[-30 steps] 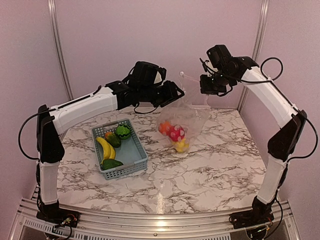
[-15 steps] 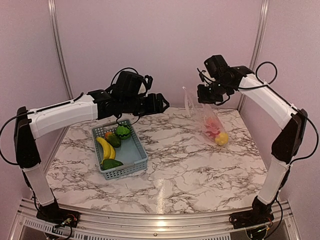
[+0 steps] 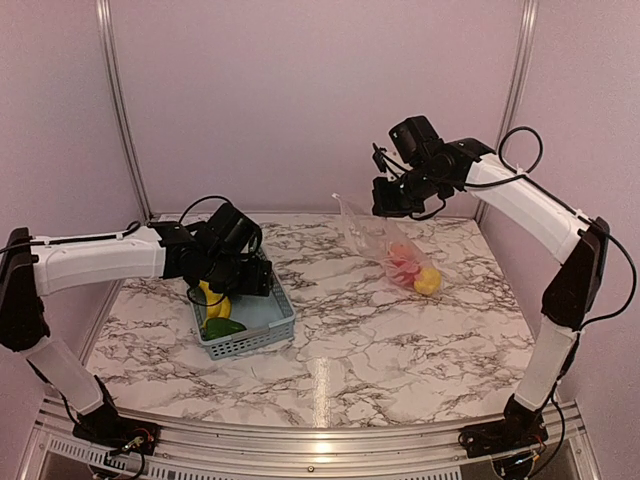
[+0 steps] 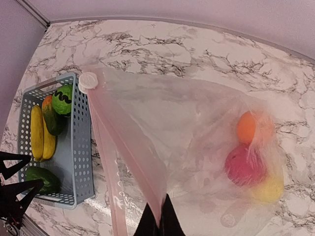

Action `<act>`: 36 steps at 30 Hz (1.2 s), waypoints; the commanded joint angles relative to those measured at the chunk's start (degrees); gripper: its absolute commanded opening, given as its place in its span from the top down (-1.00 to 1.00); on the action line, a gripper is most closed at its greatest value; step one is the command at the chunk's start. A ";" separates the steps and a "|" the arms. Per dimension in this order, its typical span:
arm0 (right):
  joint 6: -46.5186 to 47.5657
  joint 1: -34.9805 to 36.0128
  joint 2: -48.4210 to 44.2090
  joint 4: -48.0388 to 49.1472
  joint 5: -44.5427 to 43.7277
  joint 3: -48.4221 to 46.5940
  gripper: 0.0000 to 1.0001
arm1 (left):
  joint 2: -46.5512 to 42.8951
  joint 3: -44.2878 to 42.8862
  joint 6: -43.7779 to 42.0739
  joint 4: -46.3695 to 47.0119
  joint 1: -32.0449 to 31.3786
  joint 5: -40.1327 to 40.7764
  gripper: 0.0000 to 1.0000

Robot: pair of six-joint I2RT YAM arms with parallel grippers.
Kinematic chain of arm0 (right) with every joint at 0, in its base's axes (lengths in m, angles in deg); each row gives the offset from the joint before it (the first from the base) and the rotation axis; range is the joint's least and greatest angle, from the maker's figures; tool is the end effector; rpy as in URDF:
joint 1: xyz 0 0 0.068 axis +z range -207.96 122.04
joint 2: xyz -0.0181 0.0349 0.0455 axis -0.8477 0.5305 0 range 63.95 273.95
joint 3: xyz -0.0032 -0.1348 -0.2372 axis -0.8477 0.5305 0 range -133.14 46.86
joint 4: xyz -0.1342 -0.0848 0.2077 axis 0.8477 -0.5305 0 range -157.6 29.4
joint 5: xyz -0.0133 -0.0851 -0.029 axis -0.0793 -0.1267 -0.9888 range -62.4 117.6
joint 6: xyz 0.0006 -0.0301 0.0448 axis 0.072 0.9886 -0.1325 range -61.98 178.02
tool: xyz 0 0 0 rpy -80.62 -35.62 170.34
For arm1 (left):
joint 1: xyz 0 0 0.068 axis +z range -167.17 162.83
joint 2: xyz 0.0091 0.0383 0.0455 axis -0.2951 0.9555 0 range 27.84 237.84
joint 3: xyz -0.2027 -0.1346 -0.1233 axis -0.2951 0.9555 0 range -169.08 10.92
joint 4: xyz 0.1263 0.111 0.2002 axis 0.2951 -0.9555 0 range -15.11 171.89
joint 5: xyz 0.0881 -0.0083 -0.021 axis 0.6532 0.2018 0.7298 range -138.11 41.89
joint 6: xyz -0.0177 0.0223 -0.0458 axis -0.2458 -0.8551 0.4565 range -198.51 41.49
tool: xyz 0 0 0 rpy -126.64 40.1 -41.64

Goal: Place the food in the zip-top bag and seal the zipper
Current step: Pick up the fake fruit from the bin.

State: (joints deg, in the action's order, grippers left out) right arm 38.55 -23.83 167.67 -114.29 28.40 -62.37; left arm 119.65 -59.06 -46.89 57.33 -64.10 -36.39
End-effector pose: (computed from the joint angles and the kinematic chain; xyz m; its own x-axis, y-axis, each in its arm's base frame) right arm 0.3257 0.2214 0.3715 -0.7712 -0.1201 -0.6251 -0.3305 0.9149 0.2320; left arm 0.2464 -0.2531 0.2632 -0.7459 0.0463 -0.6644 0.2685 0.9338 -0.2364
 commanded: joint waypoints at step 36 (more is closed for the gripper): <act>0.73 0.26 -0.88 1.61 2.37 0.73 1.00 | 9.29 -1.83 28.38 -8.98 12.73 8.76 -0.20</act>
State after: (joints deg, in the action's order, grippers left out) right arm 38.77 -23.79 167.97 -113.50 30.39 -61.73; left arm 126.10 -58.88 -19.31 48.33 -52.63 -27.21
